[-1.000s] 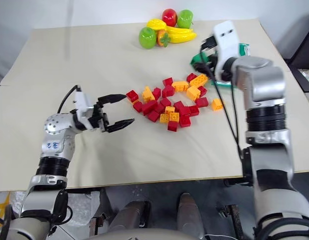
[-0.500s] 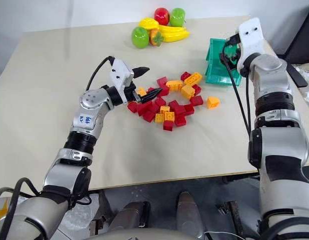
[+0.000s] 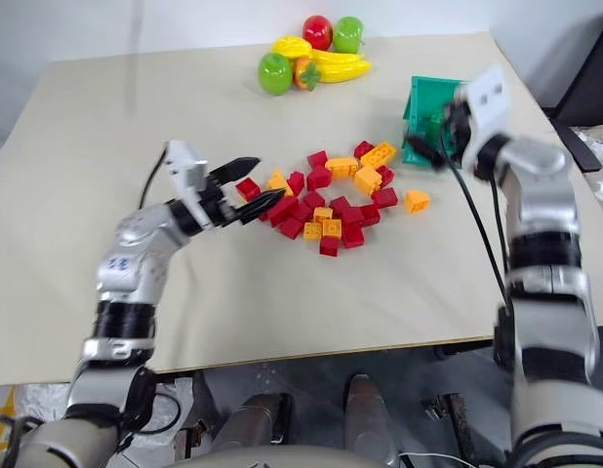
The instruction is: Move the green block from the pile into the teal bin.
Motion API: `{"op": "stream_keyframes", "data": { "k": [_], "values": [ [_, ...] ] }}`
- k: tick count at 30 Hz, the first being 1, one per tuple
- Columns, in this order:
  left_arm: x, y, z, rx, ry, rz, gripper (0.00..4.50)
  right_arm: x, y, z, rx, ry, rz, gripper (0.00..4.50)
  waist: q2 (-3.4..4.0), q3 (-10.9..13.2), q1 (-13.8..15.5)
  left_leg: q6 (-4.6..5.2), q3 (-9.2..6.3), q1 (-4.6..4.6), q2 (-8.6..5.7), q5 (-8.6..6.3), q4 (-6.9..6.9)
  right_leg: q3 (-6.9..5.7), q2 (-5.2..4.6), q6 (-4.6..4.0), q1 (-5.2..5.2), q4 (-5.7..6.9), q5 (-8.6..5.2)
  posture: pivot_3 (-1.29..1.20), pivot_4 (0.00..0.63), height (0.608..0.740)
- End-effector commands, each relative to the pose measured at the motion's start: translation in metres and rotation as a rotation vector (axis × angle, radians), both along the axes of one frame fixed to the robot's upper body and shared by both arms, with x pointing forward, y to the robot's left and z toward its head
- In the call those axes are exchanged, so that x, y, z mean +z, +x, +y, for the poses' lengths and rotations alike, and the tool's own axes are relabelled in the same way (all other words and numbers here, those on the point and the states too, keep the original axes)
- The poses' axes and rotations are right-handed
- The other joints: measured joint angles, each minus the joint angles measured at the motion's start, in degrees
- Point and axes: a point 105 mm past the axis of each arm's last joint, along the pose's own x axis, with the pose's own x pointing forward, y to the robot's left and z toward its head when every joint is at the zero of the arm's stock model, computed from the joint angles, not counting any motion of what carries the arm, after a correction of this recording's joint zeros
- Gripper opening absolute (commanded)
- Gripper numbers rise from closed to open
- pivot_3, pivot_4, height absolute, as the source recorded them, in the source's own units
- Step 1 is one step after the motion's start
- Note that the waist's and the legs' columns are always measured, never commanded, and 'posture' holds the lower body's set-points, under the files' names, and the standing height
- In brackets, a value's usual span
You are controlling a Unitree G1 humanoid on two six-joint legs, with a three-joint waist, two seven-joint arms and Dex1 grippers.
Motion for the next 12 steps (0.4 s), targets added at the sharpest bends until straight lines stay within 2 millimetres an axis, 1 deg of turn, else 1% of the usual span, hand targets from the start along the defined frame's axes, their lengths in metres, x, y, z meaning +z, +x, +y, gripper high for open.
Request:
{"op": "stream_keyframes", "data": {
  "k": [1,3,4,5,7,8,10,11,12],
  "values": [
    [0.018,-0.019,0.015,-0.014,-0.016,-0.024,4.50,0.007,-0.035,0.005,0.186,-0.041,0.003,4.47,0.01,0.00,0.43,0.01,0.02,0.00,-0.03,0.00,0.07,0.03,-0.02,0.04,0.02,0.01,0.02,0.00,0.150,0.740],
    [0.012,-0.033,0.033,-0.015,0.031,-0.018,4.50,-0.010,-0.054,0.002,0.270,-0.038,0.086,4.47,0.01,0.00,0.59,0.02,0.01,0.04,-0.03,-0.01,0.16,0.03,-0.02,0.06,0.12,-0.04,0.04,0.00,0.150,0.740],
    [0.010,-0.038,0.038,-0.020,0.044,-0.015,4.50,-0.013,-0.060,0.002,0.291,-0.035,0.108,4.47,0.01,0.00,0.60,0.02,0.02,0.07,-0.03,-0.01,0.16,0.04,-0.01,0.06,0.15,-0.14,0.04,0.00,0.150,0.740],
    [0.005,-0.041,0.049,0.002,0.098,-0.029,4.50,-0.018,-0.063,-0.002,0.297,-0.034,0.122,4.47,0.01,0.00,0.63,0.02,0.03,0.20,-0.01,-0.02,0.10,0.04,0.01,0.05,0.25,-0.15,0.04,0.00,0.150,0.740],
    [-0.003,-0.043,0.064,0.036,0.159,-0.036,4.50,-0.024,-0.063,-0.009,0.282,-0.035,0.136,4.47,0.01,0.00,0.59,0.02,0.06,0.28,0.00,-0.02,0.08,0.06,0.01,0.03,0.30,-0.15,0.03,0.00,0.150,0.740],
    [-0.007,-0.048,0.076,0.053,0.178,-0.023,4.50,-0.033,-0.063,-0.016,0.269,-0.047,0.146,4.47,0.01,0.00,0.60,0.02,0.08,0.30,0.00,-0.02,0.07,0.07,0.01,0.02,0.30,-0.15,0.04,0.00,0.150,0.740],
    [-0.013,-0.055,0.093,0.058,0.213,-0.004,4.50,-0.045,-0.063,-0.024,0.264,-0.066,0.160,4.47,0.01,0.00,0.49,0.02,0.17,0.40,0.02,-0.01,0.03,0.10,0.02,-0.02,0.35,-0.16,0.05,0.00,0.150,0.740],
    [-0.016,-0.059,0.099,0.059,0.251,-0.025,4.50,-0.048,-0.062,-0.025,0.263,-0.066,0.159,4.47,0.01,0.00,0.41,0.02,0.18,0.54,0.02,-0.02,-0.04,0.10,0.02,-0.04,0.46,-0.20,0.04,0.00,0.150,0.740],
    [-0.018,-0.059,0.104,0.077,0.278,-0.031,4.50,-0.047,-0.061,-0.025,0.259,-0.058,0.152,4.47,0.01,0.00,0.41,0.03,0.20,0.56,0.06,-0.02,-0.08,0.10,0.05,-0.05,0.47,-0.22,0.04,0.00,0.150,0.740]
  ]
}}
